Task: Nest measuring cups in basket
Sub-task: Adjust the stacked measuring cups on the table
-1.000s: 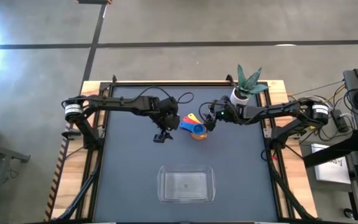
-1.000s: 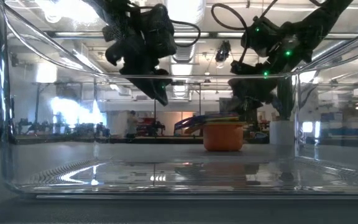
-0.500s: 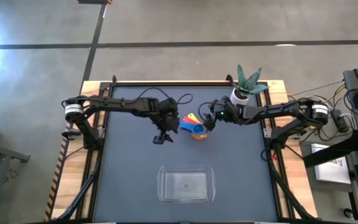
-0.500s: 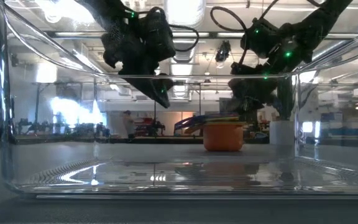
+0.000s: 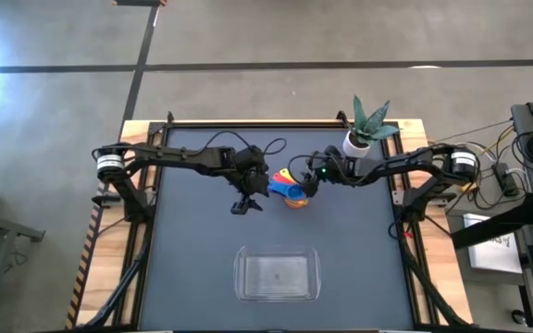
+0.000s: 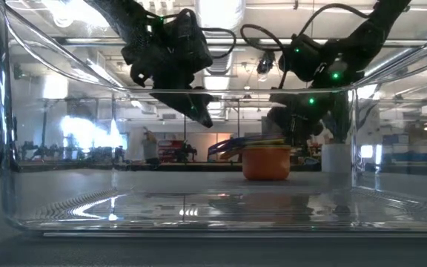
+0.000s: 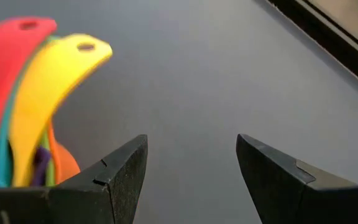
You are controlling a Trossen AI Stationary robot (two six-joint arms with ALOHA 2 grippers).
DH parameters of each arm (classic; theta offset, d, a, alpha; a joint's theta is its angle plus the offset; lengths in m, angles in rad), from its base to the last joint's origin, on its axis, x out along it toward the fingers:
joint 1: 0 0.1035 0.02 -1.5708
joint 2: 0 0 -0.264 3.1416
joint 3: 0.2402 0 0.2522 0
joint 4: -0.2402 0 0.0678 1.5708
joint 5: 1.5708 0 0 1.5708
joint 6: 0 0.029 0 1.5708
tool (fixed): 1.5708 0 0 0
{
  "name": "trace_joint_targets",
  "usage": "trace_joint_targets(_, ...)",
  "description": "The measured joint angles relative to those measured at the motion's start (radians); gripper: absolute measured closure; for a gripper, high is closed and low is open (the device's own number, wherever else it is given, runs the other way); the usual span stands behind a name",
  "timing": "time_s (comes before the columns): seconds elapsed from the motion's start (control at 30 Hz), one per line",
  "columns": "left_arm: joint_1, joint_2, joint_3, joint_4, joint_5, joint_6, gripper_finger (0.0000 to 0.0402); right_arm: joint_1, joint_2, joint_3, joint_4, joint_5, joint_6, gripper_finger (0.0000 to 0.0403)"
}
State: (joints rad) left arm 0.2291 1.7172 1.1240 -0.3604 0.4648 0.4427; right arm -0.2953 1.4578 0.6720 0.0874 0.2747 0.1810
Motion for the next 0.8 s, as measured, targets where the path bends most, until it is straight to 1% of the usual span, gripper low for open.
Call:
trace_joint_targets(0.17,0.0,0.0,-0.001,0.01,0.001,0.007,0.017,0.0,0.021,0.03,0.0,-0.024,-0.014,0.0165)
trace_joint_targets(0.4,0.0,0.0,-0.008,0.013,0.039,0.002,0.017,0.0,0.038,0.048,-0.003,-0.044,-0.023,0.0165)
trace_joint_targets(0.57,0.0,0.0,-0.029,0.067,0.046,-0.005,0.017,0.0,0.037,0.048,-0.003,-0.043,-0.024,0.0165)
trace_joint_targets(0.8,0.0,0.0,-0.048,0.097,0.051,-0.012,0.017,0.0,0.037,0.049,-0.002,-0.043,-0.025,0.0165)
